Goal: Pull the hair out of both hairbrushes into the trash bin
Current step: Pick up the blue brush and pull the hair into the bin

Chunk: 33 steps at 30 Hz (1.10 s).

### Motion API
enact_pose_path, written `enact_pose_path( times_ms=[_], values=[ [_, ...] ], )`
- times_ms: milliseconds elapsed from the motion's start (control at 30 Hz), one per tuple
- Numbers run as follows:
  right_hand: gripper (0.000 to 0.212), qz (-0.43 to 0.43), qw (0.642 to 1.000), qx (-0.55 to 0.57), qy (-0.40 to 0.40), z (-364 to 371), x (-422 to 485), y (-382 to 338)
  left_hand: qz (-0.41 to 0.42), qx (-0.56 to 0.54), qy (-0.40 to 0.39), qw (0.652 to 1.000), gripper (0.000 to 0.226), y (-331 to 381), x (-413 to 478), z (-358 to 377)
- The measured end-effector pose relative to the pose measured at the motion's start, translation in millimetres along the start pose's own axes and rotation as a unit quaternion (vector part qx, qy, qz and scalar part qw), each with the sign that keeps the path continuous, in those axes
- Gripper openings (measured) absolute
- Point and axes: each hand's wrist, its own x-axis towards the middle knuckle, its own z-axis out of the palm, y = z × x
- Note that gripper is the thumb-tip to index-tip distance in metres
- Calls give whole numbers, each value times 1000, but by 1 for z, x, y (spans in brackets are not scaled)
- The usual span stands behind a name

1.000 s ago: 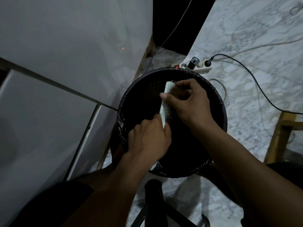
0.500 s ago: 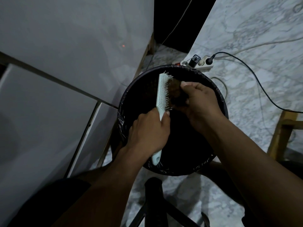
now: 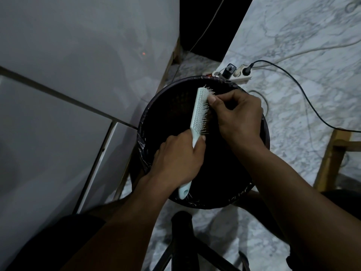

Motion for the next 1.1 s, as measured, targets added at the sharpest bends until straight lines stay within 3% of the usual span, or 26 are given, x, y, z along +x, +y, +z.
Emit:
enact_pose_path(
  times_ms=[133, 233, 300, 400, 500, 633, 833, 1100],
  values=[
    [22, 72, 994, 75, 28, 6, 2, 2, -23, -37, 21, 999, 43, 0, 5, -2],
    [13, 138, 979, 146, 17, 8, 4, 0, -41, -52, 22, 998, 44, -2, 7, -2],
    [8, 157, 970, 180, -40, 7, 3, -4, -50, -54, 21, 997, 43, -2, 7, -2],
    [29, 158, 950, 213, -168, 3, -1, -8, -54, -47, 29, 997, 36, -1, 7, -4],
    [38, 98, 958, 151, -224, 3, -2, -6, -57, -28, 28, 998, 21, 0, 7, -6],
    [30, 87, 966, 157, -184, -1, 1, -4, -56, -8, 15, 998, 13, 0, 5, -6],
    [22, 187, 940, 242, -150, 3, 0, -11, -52, -24, 16, 998, 14, -2, 7, -7],
    [14, 202, 945, 225, -123, 4, -1, -16, -65, -3, 13, 998, 15, -5, 7, -6]
  ],
)
